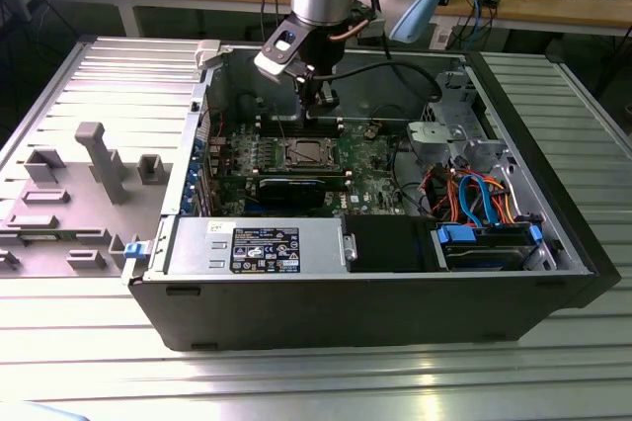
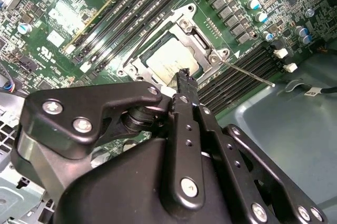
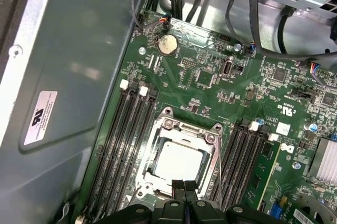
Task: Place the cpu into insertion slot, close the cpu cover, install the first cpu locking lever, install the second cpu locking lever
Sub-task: 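Install the first cpu locking lever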
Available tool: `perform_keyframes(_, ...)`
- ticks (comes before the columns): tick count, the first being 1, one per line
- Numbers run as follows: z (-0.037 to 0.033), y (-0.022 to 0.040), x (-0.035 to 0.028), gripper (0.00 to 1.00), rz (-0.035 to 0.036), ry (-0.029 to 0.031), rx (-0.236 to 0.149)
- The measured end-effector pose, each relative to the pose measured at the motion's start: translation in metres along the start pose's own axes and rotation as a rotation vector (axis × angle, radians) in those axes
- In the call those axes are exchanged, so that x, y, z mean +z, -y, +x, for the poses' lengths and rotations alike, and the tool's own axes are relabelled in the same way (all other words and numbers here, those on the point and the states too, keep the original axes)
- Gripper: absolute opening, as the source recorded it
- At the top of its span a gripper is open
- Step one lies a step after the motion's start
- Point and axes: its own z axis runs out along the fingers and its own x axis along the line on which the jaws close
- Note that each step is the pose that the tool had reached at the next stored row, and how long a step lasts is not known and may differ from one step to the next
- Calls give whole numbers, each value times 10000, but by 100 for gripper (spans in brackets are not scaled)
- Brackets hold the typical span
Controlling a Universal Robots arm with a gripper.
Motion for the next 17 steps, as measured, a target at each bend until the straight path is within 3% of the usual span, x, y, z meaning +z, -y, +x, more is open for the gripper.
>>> perform_keyframes(17, 0, 0, 0, 11, -4, 14, -406)
